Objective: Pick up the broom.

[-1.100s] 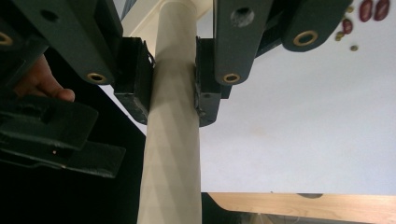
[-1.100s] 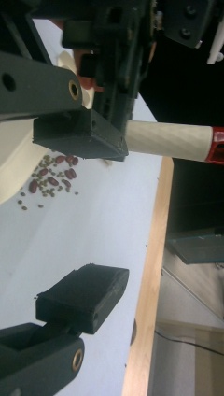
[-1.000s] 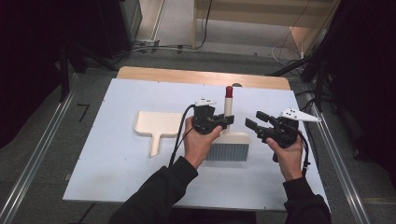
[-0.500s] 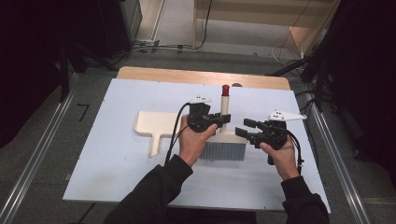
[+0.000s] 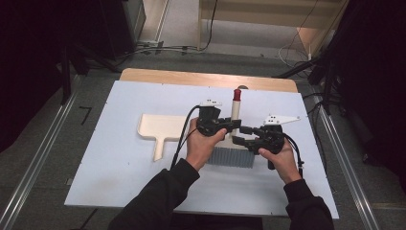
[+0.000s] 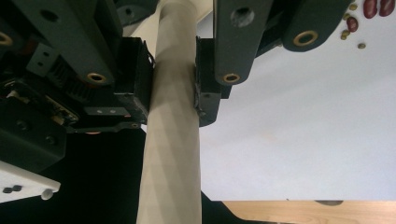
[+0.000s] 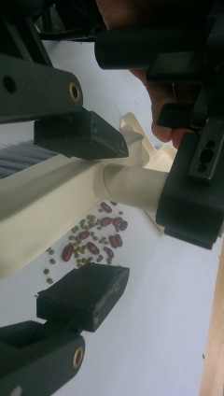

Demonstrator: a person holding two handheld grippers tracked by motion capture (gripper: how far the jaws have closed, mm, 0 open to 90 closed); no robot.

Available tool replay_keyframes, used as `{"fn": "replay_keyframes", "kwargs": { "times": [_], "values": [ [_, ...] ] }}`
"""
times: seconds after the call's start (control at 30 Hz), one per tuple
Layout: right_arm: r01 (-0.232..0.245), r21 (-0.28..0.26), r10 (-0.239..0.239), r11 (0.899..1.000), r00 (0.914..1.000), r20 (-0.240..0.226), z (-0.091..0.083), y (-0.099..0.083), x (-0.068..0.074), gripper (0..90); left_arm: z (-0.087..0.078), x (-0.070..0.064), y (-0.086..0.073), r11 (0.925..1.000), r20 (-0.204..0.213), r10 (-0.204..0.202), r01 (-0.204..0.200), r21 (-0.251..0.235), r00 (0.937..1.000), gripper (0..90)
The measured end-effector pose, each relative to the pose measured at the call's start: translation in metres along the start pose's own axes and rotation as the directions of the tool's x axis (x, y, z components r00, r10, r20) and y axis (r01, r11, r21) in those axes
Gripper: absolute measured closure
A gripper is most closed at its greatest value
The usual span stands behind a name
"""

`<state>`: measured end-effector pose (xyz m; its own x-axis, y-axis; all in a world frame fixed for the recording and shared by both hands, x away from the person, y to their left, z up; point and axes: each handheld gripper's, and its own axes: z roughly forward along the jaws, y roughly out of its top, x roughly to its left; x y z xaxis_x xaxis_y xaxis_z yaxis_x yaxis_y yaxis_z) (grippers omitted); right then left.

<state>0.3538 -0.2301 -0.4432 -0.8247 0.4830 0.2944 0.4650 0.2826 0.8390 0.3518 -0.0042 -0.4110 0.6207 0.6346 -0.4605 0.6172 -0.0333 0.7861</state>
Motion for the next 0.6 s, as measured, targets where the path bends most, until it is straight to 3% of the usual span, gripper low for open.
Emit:
{"fn": "replay_keyframes", "kwargs": {
  "times": [0.37,0.6],
  "values": [
    [-0.021,0.03,0.023,0.999,0.9954,-0.093,0.013,0.0,-0.004,34.5,0.002,-0.005,0.002,0.9995,0.027,0.029,-0.029,0.015,0.9992,72.0],
    [-0.018,0.068,0.026,0.997,0.9921,-0.123,0.019,-0.001,-0.004,37.7,0.004,-0.009,0.002,0.9981,0.042,0.058,-0.059,0.02,0.9975,71.9]
  ]
}}
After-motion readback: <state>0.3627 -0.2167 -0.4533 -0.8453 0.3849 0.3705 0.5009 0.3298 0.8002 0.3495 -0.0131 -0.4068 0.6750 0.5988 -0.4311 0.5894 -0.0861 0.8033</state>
